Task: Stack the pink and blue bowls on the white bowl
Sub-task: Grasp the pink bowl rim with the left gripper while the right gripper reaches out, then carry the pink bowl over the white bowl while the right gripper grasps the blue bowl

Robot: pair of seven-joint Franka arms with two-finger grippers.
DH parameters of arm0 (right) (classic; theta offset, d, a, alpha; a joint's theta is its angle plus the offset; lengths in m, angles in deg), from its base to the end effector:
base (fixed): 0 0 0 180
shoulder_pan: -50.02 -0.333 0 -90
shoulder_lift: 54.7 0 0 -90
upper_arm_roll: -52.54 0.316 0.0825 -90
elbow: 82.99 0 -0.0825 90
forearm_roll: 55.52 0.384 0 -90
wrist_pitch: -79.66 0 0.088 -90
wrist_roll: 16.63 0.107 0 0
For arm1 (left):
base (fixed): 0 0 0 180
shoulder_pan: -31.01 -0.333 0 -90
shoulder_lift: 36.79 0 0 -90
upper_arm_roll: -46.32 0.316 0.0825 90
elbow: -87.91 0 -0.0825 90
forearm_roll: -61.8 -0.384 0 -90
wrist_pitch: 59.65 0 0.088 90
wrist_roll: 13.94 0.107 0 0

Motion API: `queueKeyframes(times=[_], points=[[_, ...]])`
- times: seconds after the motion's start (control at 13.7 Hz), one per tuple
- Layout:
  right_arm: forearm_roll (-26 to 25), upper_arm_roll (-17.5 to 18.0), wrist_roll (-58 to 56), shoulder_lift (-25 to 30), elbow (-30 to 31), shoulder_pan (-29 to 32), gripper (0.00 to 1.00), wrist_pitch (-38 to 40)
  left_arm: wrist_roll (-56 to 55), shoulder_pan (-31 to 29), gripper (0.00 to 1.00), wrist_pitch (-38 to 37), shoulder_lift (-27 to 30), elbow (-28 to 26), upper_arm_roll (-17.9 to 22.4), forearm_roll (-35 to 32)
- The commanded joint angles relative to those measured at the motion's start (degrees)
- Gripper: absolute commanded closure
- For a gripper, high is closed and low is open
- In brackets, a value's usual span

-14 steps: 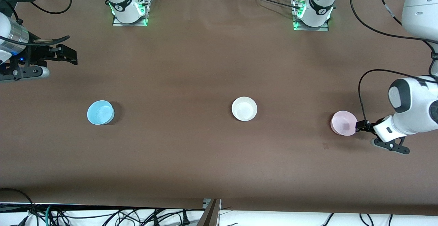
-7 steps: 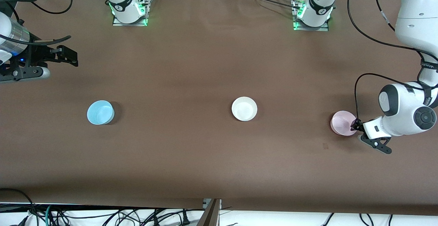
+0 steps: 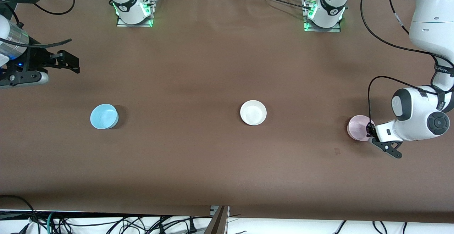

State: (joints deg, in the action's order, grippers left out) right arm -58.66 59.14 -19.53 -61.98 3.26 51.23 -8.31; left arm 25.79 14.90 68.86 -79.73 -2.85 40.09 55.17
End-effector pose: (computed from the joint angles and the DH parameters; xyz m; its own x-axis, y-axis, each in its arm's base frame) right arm 0.5856 0.0450 0.5802 0.9850 0.1422 -0.0979 0.1463 -0.9886 0.0352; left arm 0.6763 0.1307 0.1903 0.8382 -0.5406 -0.0718 -0.5386 -0.8413 0.0466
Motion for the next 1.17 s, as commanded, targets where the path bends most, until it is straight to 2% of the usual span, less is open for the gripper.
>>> queueKeyframes(times=[0.0,0.15,0.36,0.51,0.66,0.88,1.09], points=[[0.4,-0.2,0.3,-2.8,-0.7,0.1,0.0,-0.5,0.4,-0.1,1.0,-2.5,1.7,0.1,-2.2,0.2],[0.3,-0.4,0.3,-4.3,-0.7,0.4,0.0,-1.1,-2.5,-0.2,1.0,-6.7,3.2,1.5,-7.3,0.3],[0.3,-0.5,-0.7,-7.7,-0.5,1.9,0.0,-2.3,-12.5,0.0,1.0,-11.3,5.3,2.3,-12.2,3.2],[-0.2,-1.1,-0.9,-9.1,2.2,2.6,0.0,-7.1,-18.7,0.1,1.0,-11.4,5.8,2.3,-15.3,5.6],[0.4,-2.3,-0.9,-10.6,5.8,3.2,0.0,-12.8,-29.9,1.2,1.0,-11.3,5.8,2.5,-19.4,6.2],[0.8,-5.1,-1.1,-12.8,12.3,3.4,0.0,-22.1,-49.0,8.9,1.0,-10.6,5.3,2.7,-20.0,5.8],[7.2,-8.2,-4.7,-13.6,21.0,3.7,0.0,-31.3,-64.1,16.1,1.0,-7.4,4.4,3.2,-19.4,5.4]])
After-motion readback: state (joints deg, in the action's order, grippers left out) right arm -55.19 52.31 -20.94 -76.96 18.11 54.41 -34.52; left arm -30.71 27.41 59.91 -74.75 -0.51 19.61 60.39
